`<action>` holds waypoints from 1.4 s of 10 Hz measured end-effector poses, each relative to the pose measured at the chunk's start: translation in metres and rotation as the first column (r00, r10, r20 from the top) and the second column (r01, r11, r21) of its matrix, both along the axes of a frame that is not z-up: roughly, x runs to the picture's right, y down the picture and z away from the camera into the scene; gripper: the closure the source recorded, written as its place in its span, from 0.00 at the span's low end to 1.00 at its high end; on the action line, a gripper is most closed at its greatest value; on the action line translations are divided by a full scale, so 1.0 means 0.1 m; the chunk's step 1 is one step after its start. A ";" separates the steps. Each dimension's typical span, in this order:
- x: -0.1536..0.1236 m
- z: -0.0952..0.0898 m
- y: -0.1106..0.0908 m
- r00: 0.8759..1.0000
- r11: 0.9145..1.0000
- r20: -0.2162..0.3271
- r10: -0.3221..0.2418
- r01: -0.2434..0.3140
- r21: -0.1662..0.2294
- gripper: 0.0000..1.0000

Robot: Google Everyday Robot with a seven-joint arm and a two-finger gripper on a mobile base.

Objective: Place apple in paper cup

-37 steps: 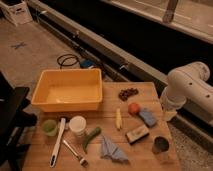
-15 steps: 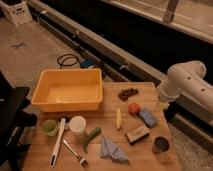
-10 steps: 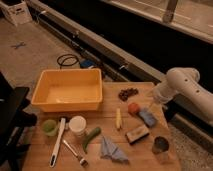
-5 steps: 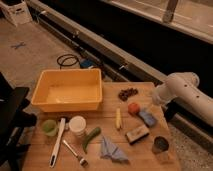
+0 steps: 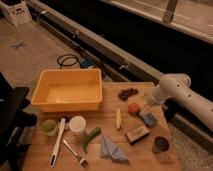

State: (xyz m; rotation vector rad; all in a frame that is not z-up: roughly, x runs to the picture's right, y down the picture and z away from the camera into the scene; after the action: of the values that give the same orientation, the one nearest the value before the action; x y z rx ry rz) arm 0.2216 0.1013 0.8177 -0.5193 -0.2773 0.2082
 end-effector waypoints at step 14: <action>-0.31 0.63 0.25 0.979 0.989 0.191 0.068 -0.041 -0.144 0.69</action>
State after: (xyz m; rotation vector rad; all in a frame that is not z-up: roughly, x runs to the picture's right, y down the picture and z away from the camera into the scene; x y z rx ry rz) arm 0.1911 0.1259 0.8804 -0.6725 -0.4716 0.2310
